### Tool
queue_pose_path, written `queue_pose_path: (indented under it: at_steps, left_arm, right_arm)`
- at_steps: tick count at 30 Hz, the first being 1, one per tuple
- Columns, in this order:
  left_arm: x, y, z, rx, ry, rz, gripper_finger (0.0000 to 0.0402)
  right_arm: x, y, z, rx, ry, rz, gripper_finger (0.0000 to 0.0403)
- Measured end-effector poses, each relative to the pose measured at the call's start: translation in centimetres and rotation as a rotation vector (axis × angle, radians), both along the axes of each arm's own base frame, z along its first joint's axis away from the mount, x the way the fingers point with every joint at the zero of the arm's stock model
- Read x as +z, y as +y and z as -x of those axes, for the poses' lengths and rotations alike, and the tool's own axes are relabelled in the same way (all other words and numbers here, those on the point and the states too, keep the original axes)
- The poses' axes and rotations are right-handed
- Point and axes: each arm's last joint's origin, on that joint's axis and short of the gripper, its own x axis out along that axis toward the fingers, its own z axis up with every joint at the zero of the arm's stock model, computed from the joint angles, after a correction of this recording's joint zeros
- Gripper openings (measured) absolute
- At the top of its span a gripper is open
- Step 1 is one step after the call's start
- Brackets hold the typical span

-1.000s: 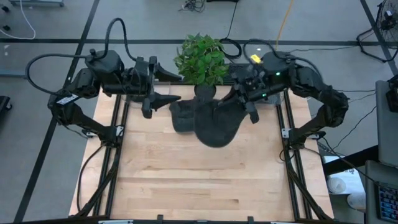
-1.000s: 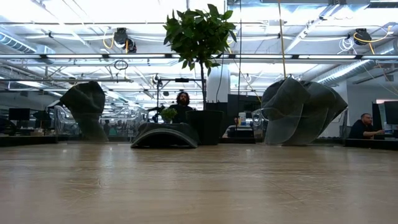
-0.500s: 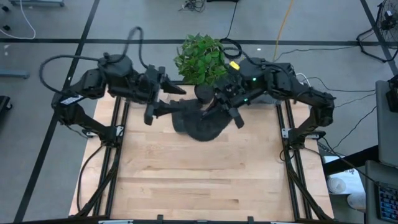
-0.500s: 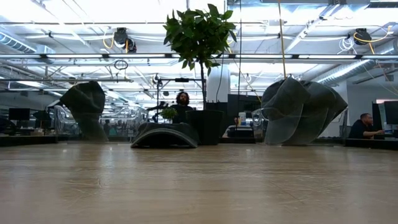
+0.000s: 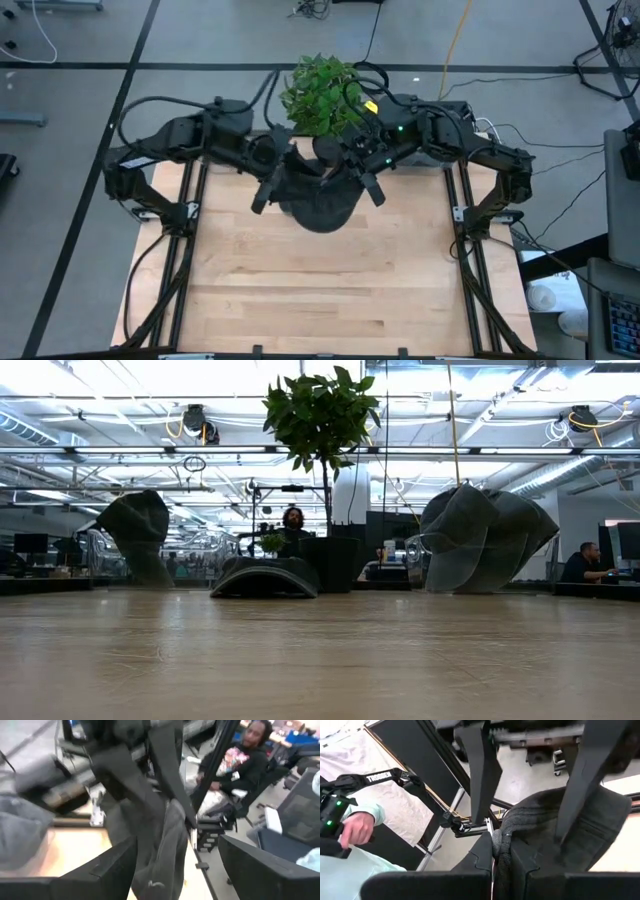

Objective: Pick & Place hat
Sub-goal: Put the bottom black cap into the left transparent bin

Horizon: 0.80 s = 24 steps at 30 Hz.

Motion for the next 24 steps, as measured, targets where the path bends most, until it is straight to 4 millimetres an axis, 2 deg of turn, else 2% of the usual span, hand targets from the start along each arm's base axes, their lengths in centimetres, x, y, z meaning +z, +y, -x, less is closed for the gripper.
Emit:
queue_pose_path:
  at_steps: [3, 7, 9, 13, 20, 21, 24]
  left_arm:
    - [-0.6, 0.0, -1.1, -0.025, 0.007, 0.008, 0.0281]
    - [-0.8, -0.1, -1.4, -0.065, 0.026, 0.048, 0.0279]
    - [-0.6, -0.1, -1.4, -0.071, 0.006, 0.049, 0.0263]
    - [-0.3, -0.1, -1.3, -0.058, -0.009, 0.071, 0.0196]
    - [-0.4, -0.1, -1.2, -0.038, 0.022, 0.116, 0.0028]
    - [-0.4, 0.0, -1.2, -0.034, 0.022, 0.116, 0.0016]
    - [-0.4, 0.1, -1.2, -0.023, 0.021, 0.122, 0.0013]
  right_arm:
    - [0.0, 0.0, 0.0, 0.000, 0.000, 0.000, 0.0011]
    - [0.0, 0.0, 0.0, -0.001, 0.000, 0.000, 0.0011]
    - [0.0, 0.0, 0.0, 0.000, 0.000, 0.000, 0.0011]
    - [0.0, 0.0, 0.0, -0.001, 0.001, -0.001, 0.0011]
    - [0.0, 0.0, 0.1, 0.002, 0.008, -0.014, 0.0011]
    - [0.0, 0.0, 0.1, 0.002, 0.009, -0.015, 0.0011]
    - [0.0, 0.0, 0.1, 0.000, 0.008, -0.016, 0.0011]
